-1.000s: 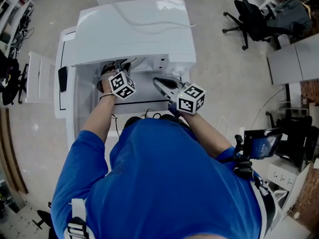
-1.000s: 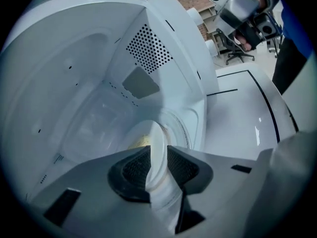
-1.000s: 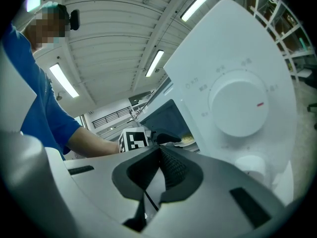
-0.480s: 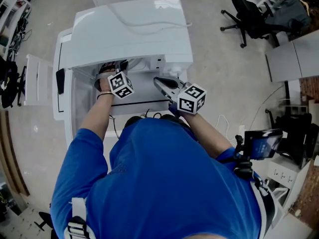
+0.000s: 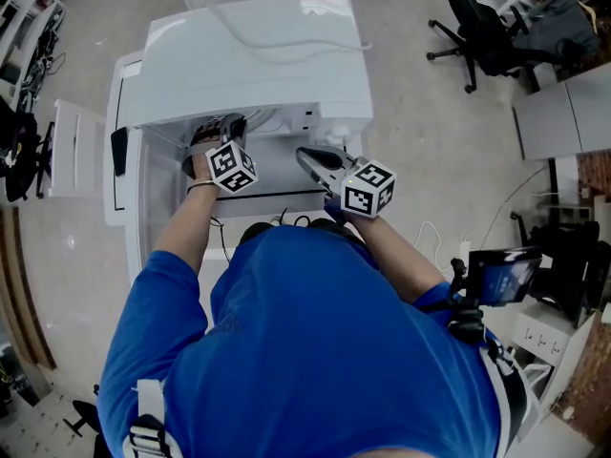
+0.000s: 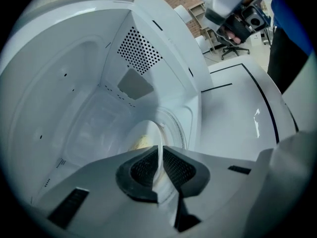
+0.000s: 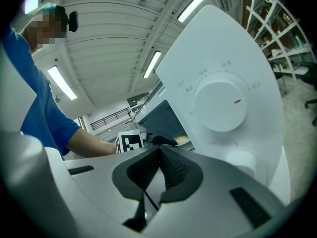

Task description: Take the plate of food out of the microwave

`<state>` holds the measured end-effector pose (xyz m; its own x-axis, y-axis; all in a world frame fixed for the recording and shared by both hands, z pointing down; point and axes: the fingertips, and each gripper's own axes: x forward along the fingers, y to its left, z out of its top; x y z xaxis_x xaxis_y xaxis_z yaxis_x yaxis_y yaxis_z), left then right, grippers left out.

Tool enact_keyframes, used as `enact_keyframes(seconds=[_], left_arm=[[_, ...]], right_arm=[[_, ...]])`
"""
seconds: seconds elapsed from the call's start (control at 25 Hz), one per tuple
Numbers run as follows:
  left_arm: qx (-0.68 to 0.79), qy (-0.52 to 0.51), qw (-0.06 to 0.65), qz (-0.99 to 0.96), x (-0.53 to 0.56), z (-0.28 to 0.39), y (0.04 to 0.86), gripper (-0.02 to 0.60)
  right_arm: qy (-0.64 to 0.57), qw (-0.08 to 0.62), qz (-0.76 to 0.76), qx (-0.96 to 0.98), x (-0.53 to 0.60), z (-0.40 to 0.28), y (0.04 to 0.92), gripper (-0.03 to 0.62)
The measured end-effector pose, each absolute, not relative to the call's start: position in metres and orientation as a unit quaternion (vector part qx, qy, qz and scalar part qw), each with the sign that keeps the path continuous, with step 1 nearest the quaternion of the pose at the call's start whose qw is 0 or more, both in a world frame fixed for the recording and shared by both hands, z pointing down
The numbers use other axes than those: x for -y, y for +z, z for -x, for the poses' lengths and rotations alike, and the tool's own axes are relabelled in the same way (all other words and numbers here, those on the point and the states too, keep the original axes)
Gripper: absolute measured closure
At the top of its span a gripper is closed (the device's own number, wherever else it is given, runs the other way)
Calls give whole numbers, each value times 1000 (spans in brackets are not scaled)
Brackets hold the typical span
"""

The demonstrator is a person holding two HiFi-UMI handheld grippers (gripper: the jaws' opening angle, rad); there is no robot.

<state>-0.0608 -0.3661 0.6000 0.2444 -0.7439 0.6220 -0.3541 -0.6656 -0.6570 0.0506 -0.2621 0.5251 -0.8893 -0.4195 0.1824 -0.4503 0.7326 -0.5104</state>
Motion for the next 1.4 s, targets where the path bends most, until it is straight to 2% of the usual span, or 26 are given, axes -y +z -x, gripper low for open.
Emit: enact_keyframes(seconds=[1.0,1.24,1.4], left_arm=[[-377,-475,170,776,310,61,598,540],[-400,-446,137,789,305,65,594,540],[-443,-390,87,803,302,71,583,540]], right_arm=[[302,37,-200,931,245,-29,537,595],[312,37,-198,928,244,-26,539,595],[315,38,-195,928,244,-23,539,595]])
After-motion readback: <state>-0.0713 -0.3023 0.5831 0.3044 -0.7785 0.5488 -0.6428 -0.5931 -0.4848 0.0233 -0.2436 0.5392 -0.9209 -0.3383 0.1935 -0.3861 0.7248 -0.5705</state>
